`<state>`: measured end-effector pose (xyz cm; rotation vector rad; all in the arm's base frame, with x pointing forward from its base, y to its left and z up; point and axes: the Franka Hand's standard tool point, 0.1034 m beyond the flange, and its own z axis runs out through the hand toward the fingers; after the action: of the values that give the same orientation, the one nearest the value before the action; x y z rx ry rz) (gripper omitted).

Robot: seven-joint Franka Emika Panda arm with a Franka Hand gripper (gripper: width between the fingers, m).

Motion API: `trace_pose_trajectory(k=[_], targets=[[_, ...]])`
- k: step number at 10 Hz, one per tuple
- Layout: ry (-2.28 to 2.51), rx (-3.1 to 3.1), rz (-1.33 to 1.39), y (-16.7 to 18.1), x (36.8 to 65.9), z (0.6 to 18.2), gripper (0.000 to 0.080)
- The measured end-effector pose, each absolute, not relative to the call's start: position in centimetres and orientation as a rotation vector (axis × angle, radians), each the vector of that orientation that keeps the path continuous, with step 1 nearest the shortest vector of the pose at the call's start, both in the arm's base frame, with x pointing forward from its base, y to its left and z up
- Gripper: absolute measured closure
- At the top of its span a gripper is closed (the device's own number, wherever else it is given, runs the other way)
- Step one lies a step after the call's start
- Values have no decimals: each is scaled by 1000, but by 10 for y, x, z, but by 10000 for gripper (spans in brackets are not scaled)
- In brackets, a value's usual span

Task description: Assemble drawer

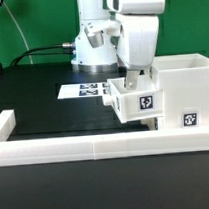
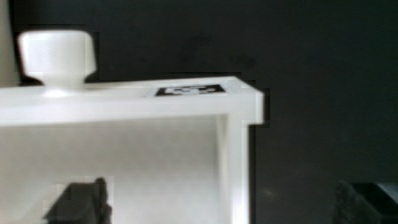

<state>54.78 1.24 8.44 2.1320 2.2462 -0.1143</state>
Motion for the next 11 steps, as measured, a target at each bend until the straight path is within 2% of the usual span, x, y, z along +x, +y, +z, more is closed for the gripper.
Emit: trace_pose_trajectory(k=[3, 5, 8, 11], targets=[[2297, 2050, -118, -15, 552, 103, 151], [2329, 2028, -113, -40, 551, 103, 150], [2427, 2071, -10, -63, 552, 88, 150], [2449, 2173, 48, -65, 555, 67, 150]])
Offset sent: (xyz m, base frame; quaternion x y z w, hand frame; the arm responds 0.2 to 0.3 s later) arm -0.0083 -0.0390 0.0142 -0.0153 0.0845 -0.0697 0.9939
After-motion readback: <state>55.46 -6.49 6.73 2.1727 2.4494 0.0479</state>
